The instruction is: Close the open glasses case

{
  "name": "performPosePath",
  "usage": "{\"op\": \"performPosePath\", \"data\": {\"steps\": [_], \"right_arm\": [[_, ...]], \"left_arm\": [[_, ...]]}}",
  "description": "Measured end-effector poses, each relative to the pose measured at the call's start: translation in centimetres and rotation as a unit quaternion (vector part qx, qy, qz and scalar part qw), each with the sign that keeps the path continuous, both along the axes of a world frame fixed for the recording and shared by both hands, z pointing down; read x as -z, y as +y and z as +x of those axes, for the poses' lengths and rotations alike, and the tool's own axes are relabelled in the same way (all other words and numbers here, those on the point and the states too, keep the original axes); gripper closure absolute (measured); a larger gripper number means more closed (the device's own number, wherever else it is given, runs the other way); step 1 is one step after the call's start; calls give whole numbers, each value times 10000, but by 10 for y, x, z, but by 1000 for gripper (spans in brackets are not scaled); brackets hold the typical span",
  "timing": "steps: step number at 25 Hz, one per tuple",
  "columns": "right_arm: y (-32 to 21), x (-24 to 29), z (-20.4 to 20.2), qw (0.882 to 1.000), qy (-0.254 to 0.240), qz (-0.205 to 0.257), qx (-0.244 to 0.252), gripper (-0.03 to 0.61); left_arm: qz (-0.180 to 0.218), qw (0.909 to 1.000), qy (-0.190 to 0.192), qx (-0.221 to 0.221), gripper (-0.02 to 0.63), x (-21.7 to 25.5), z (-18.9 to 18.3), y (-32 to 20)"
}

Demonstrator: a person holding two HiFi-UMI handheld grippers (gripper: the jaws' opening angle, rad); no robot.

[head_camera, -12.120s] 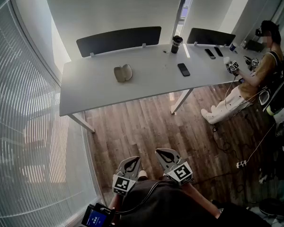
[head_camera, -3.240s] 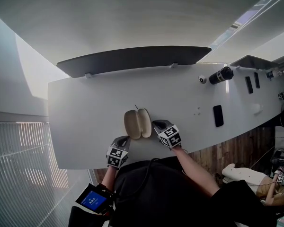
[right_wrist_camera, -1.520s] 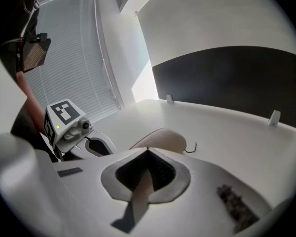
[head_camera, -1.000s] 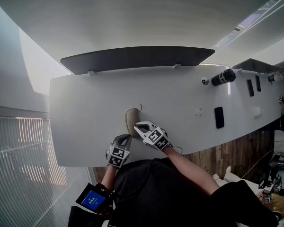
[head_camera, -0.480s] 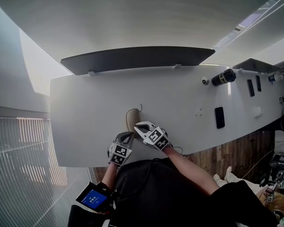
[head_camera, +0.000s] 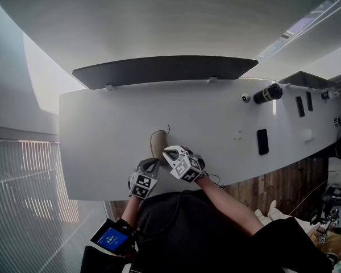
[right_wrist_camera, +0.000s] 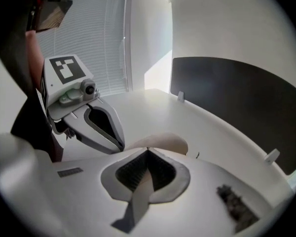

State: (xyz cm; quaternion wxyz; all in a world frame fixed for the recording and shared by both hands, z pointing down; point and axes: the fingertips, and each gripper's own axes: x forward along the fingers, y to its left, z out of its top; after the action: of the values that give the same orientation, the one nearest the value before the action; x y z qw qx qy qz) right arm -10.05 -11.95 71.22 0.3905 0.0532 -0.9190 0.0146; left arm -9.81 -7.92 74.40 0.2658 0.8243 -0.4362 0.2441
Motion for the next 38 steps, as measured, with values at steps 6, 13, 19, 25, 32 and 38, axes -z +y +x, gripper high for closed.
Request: {"op": "performPosePath", "data": {"steps": [6, 13, 19, 25, 32, 38], "right_arm": [[2, -3, -2, 9997, 222, -21, 87, 574], [3, -6, -4, 9970, 730, -60, 259, 574], [0, -6, -2, 9982, 576, -97, 115, 575], [1, -7, 1, 9987, -71, -379, -320, 574], [-8, 1, 6, 9922, -539, -743, -847, 574], [-13, 29, 9, 9889, -1124, -433, -874, 574]], "left_arm": [[43, 10000, 61, 1, 604, -1, 0, 0], [-12, 10000, 27, 66, 603, -6, 0, 2], [8, 9999, 23, 112, 604, -6, 1, -1], [-37, 9998, 52, 174, 604, -9, 1, 3], [91, 9999, 93, 21, 606, -1, 4, -2], [371, 9993, 96, -23, 606, 17, 7, -6]]}}
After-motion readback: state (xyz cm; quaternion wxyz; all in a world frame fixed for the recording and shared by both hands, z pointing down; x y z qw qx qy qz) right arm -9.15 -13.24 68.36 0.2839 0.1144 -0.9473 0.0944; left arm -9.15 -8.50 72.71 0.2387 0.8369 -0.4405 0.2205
